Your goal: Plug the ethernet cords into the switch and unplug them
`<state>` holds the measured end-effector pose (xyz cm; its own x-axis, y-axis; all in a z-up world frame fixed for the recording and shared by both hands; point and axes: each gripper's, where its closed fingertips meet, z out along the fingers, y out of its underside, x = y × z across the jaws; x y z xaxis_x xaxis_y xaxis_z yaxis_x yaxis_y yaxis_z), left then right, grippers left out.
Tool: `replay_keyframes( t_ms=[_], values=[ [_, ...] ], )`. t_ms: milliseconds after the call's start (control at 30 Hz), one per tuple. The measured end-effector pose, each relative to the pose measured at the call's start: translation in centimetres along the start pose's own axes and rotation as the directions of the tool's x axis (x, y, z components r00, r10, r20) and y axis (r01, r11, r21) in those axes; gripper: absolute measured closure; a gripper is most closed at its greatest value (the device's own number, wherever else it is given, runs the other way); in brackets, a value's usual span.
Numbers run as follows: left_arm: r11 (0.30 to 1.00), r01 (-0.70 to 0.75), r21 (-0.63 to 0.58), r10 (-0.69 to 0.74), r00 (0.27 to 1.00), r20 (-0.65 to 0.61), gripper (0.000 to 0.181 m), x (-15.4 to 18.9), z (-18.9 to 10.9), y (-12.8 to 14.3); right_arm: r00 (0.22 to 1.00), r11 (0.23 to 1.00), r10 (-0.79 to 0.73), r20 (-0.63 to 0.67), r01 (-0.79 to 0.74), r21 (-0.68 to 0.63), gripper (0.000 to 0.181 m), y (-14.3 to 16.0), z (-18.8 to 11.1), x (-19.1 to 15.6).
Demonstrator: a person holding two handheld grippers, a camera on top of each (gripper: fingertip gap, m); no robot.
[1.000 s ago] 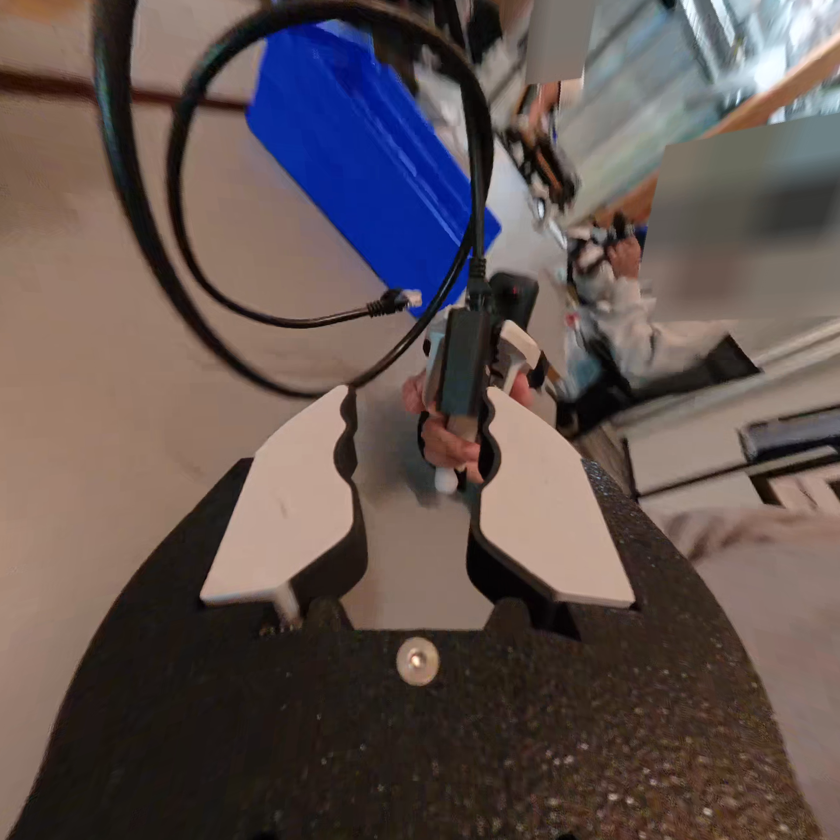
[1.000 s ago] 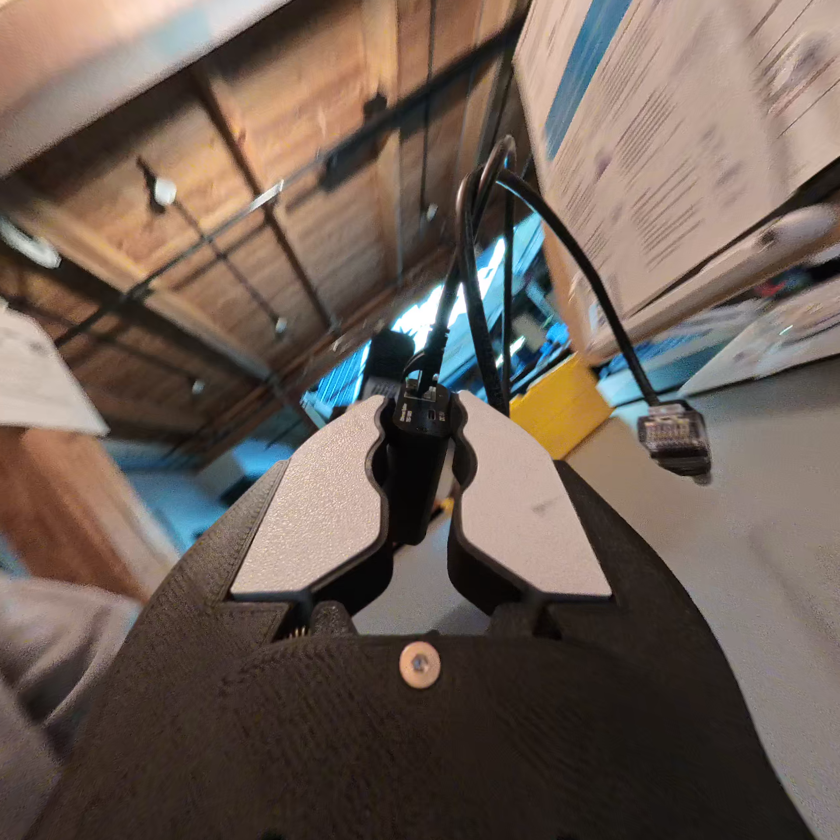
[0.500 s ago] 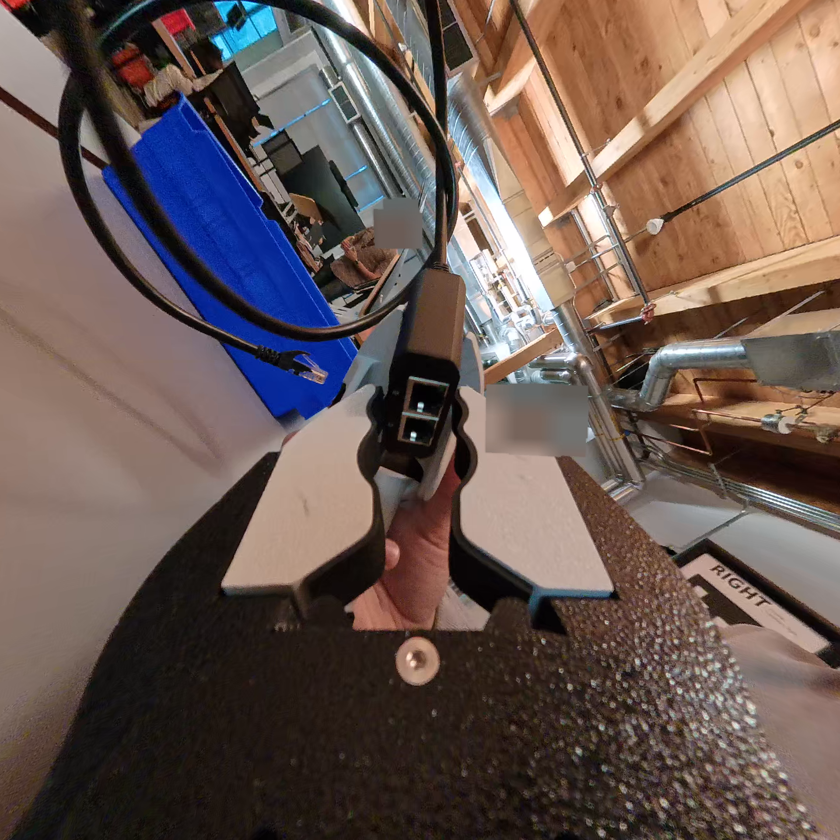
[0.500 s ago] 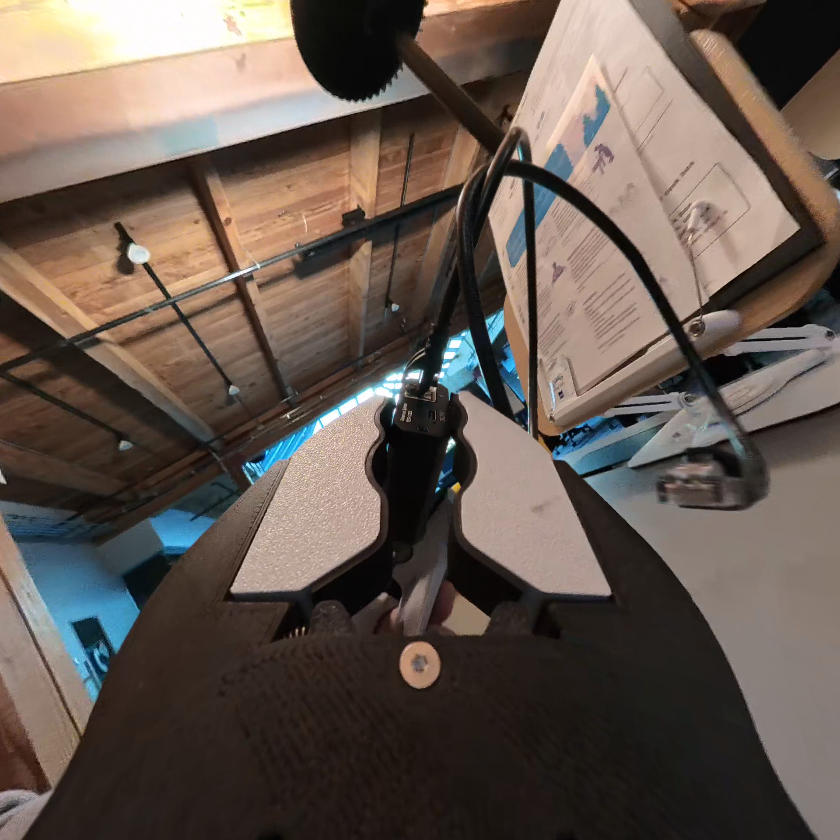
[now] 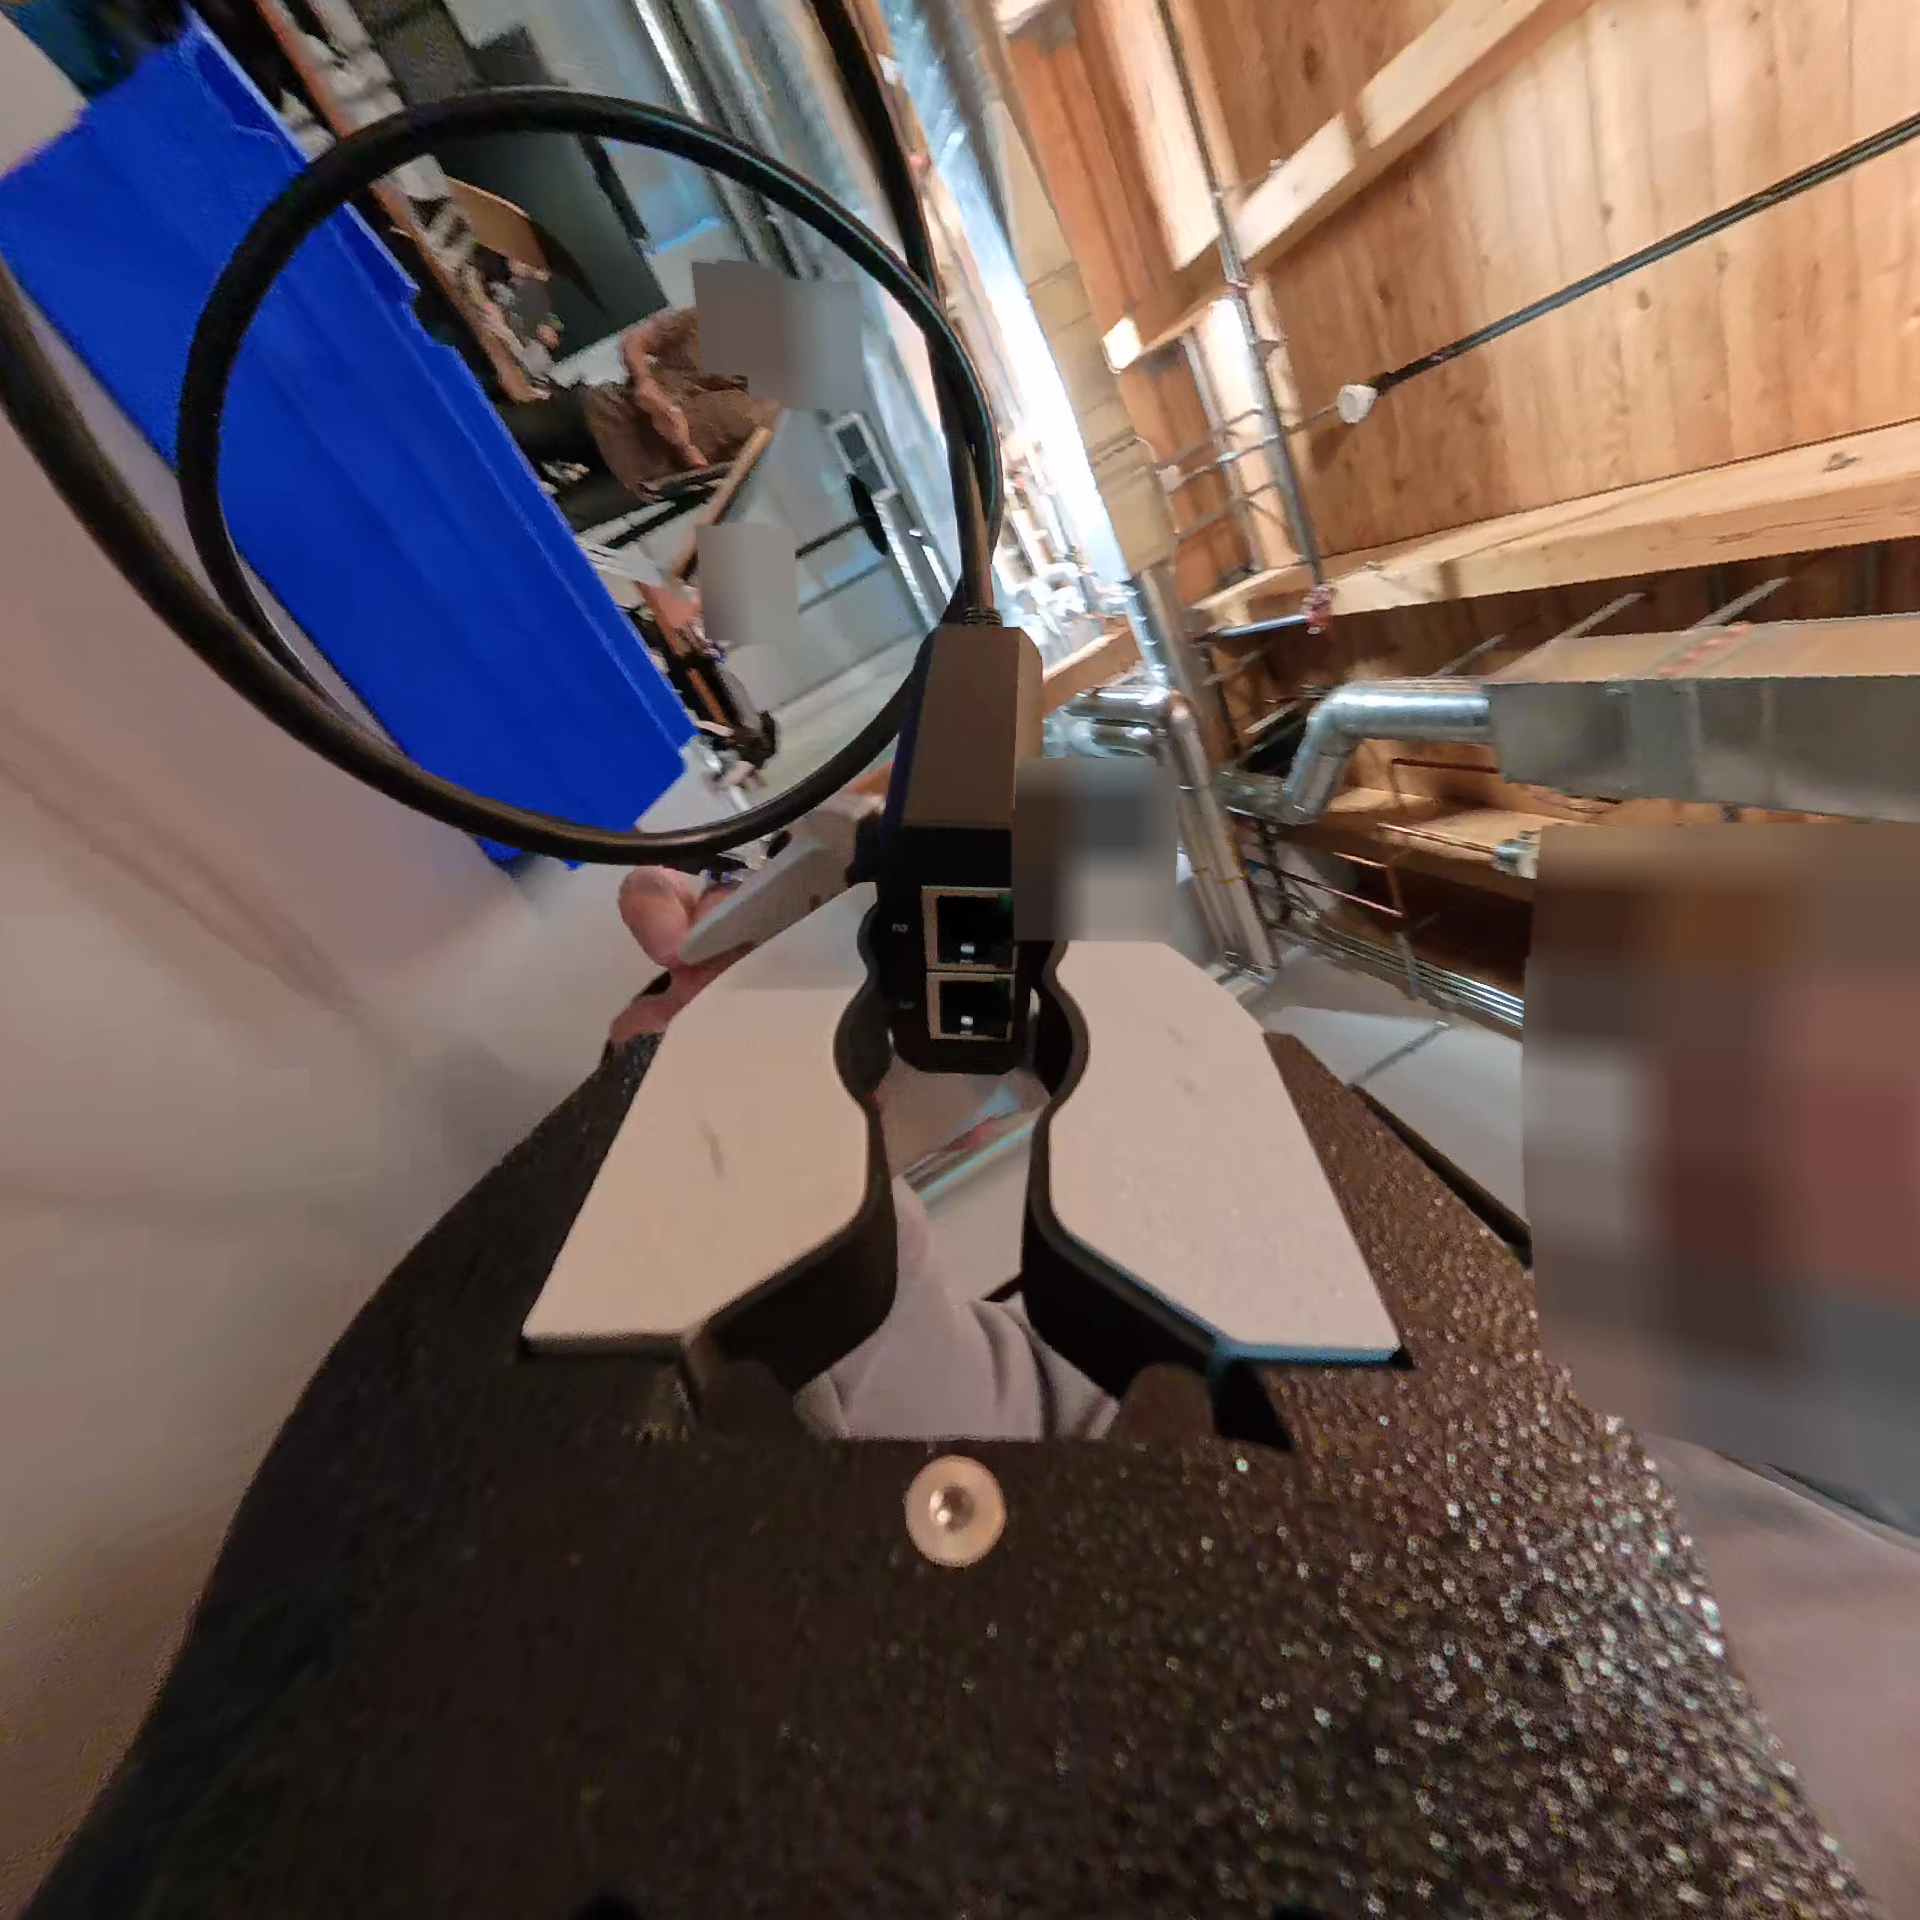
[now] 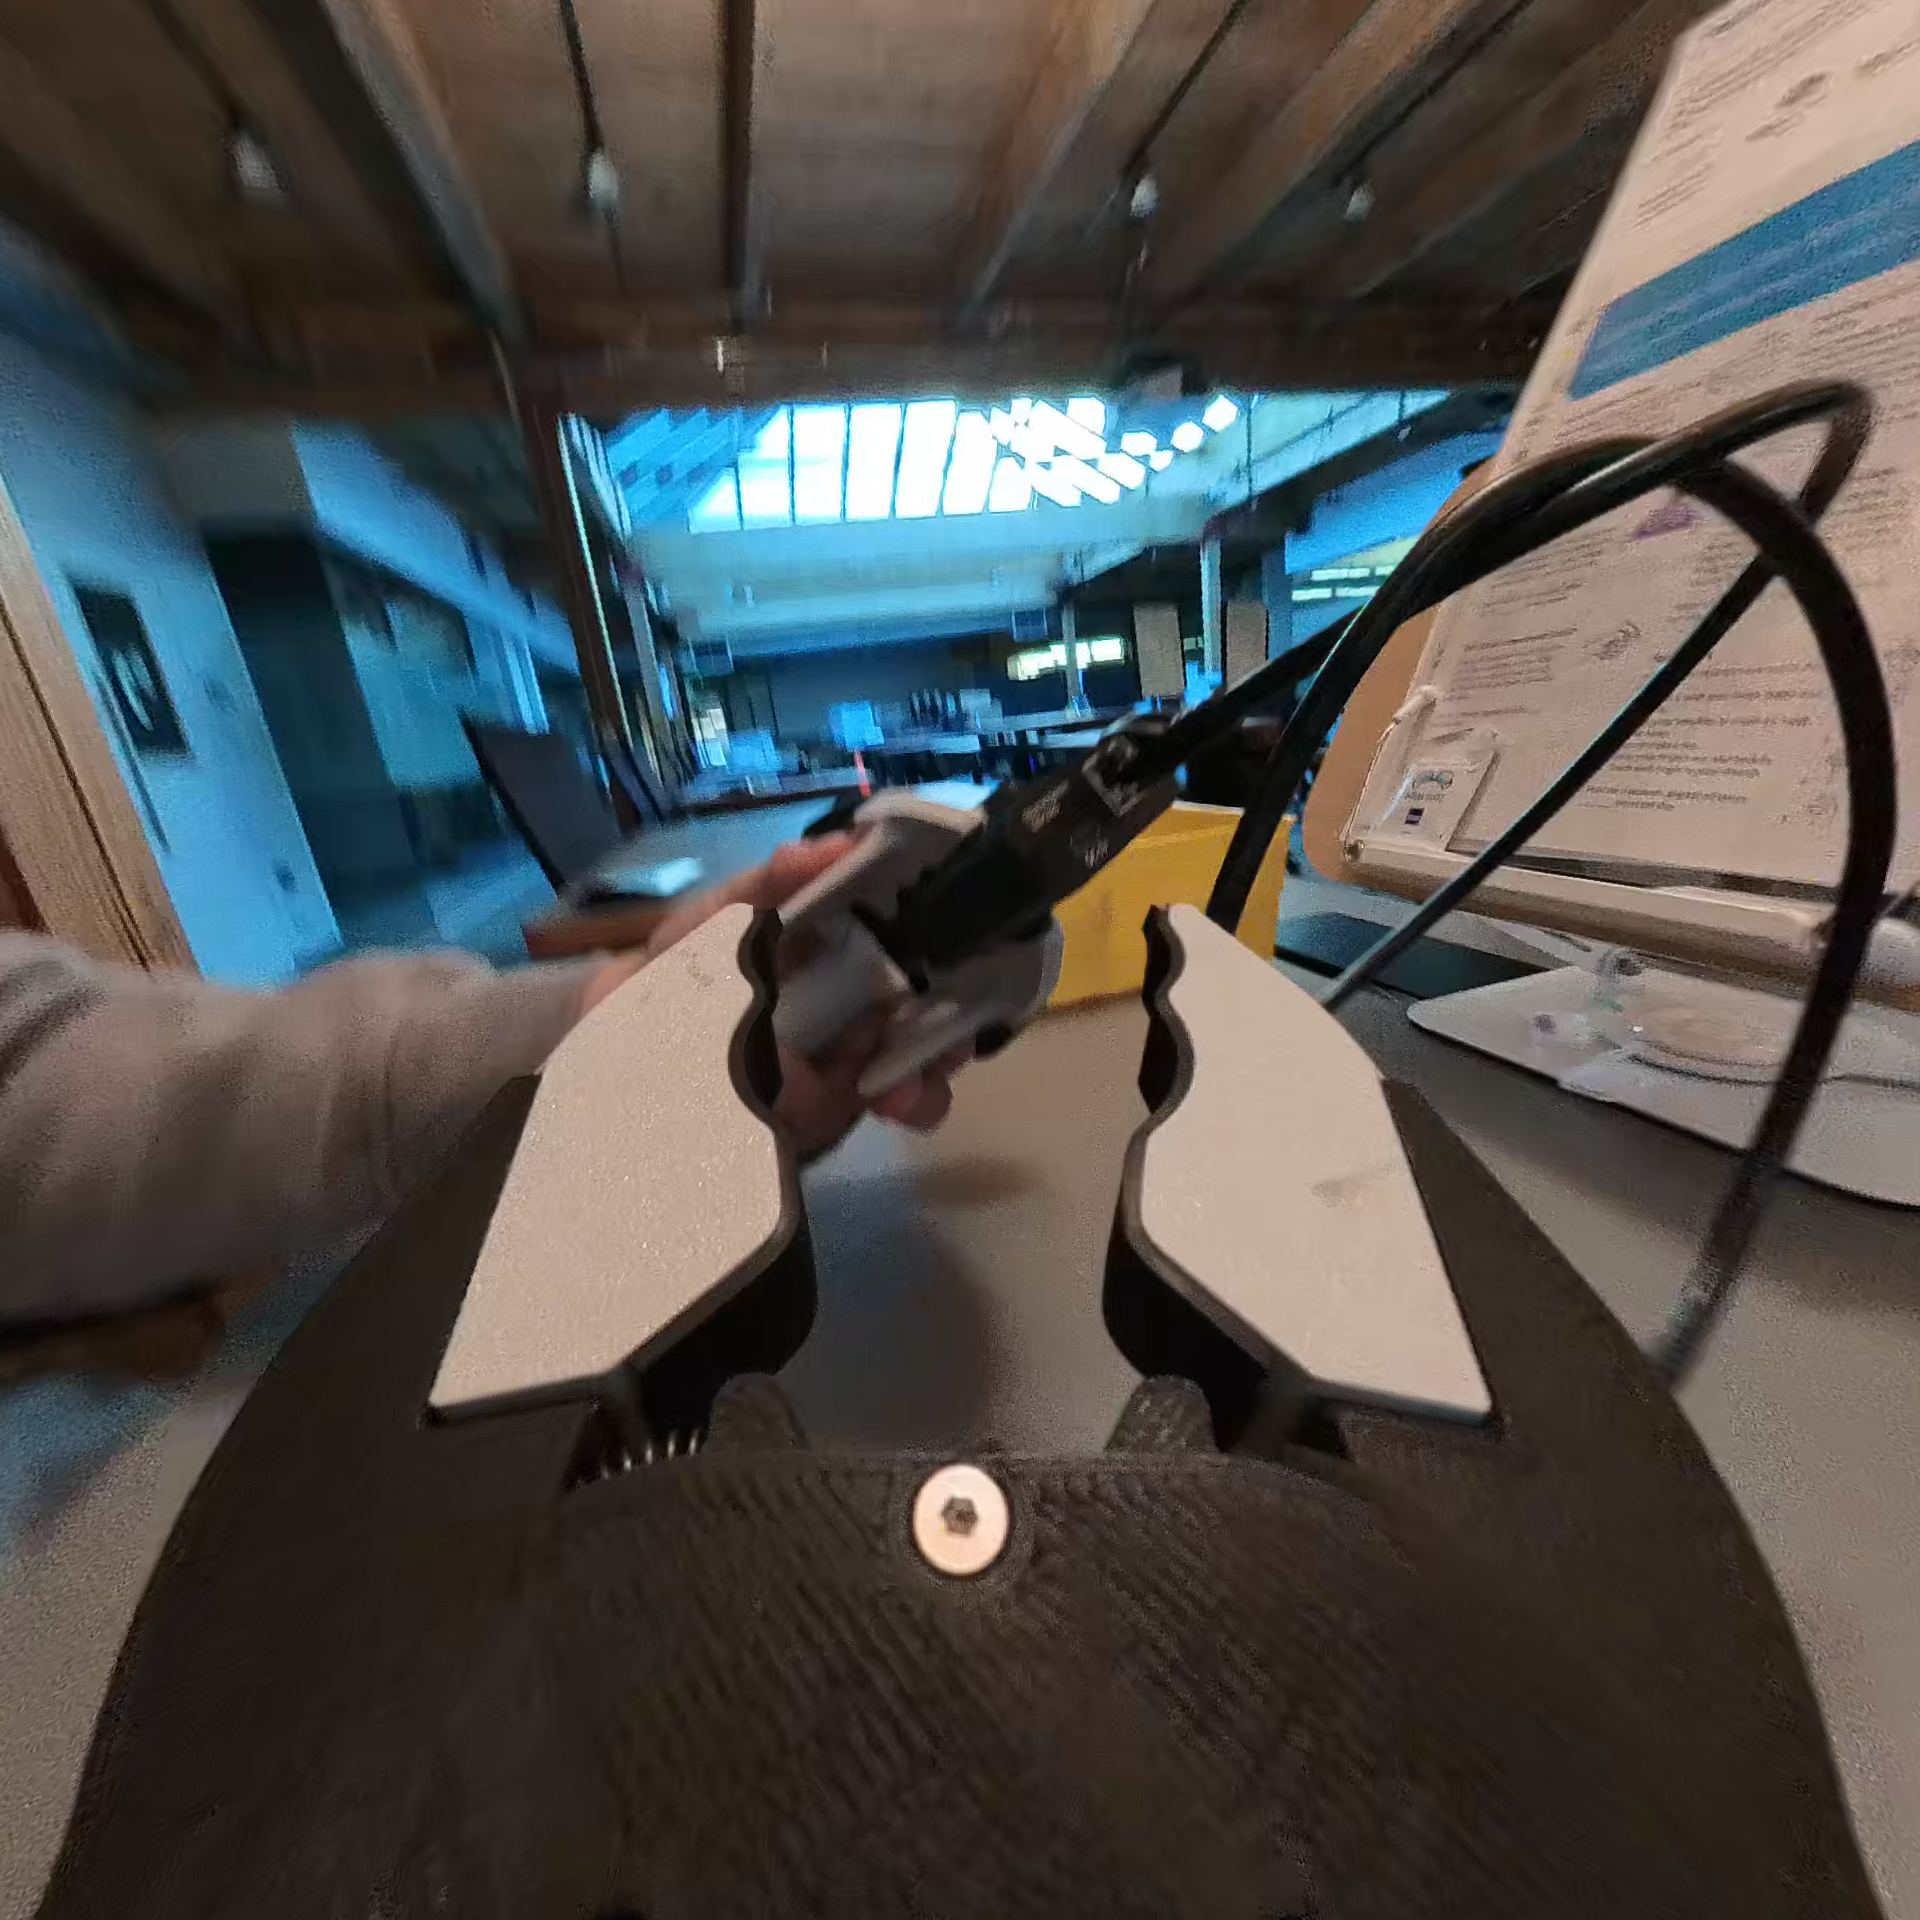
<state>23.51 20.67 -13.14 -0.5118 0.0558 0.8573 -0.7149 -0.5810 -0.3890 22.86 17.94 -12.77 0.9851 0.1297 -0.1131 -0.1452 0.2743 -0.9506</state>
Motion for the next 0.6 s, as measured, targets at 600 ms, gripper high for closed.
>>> replay_keyframes(
  t_ms=[600],
  values=[
    [0.924,0.116,-0.365,-0.108,0.993,0.041,0.158,-0.7,-4.4,3.6,0.892,0.886,-0.419,0.17,0.442,-0.138,0.113,-0.7,0.3,-5.6]
  ],
)
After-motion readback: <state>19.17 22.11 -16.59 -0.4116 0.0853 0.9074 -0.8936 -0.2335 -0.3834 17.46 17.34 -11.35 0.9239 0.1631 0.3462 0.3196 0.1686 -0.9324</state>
